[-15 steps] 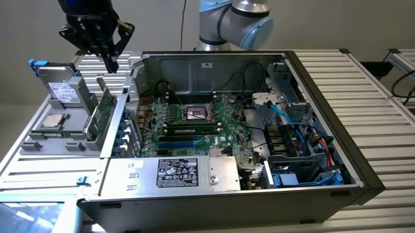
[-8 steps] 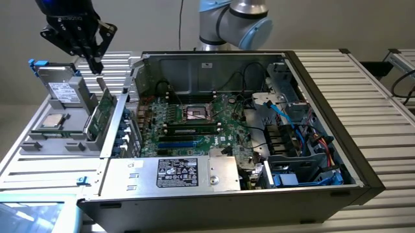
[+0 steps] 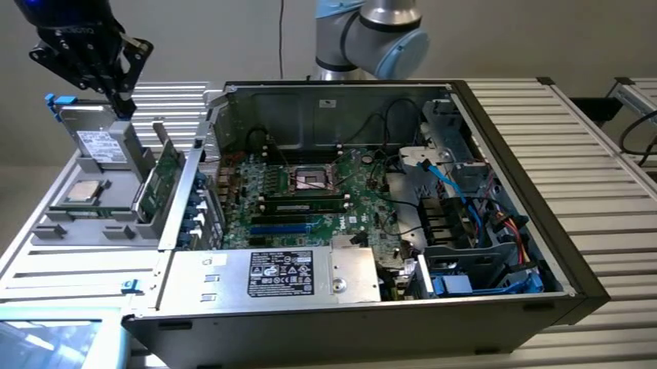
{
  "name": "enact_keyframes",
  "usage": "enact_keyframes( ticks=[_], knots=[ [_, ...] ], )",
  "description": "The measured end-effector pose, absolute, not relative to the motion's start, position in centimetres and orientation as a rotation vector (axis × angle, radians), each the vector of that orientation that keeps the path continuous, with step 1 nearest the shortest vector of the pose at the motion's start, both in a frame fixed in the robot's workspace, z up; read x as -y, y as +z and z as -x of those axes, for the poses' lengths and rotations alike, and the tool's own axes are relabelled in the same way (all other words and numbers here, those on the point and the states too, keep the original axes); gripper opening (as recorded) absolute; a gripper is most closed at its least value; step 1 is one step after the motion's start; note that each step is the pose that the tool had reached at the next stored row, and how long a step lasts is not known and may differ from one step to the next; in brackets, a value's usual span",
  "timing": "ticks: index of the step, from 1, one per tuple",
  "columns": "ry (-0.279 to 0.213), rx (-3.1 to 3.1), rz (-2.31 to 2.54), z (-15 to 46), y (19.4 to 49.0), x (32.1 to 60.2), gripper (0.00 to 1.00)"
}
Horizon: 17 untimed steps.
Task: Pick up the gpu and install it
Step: 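Reach for the gpu, then pick up the gpu and move the gpu toward the slot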
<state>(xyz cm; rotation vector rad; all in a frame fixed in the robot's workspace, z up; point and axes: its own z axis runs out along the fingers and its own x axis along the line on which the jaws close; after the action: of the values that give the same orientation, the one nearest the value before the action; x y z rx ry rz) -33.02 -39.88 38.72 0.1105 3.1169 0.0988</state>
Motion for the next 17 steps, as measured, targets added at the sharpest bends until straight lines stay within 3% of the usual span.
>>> enact_keyframes(
  ticks=[17],
  knots=[
    [0.099, -3.117, -0.111, 36.5, 38.4, 39.3, 0.12]
  ],
)
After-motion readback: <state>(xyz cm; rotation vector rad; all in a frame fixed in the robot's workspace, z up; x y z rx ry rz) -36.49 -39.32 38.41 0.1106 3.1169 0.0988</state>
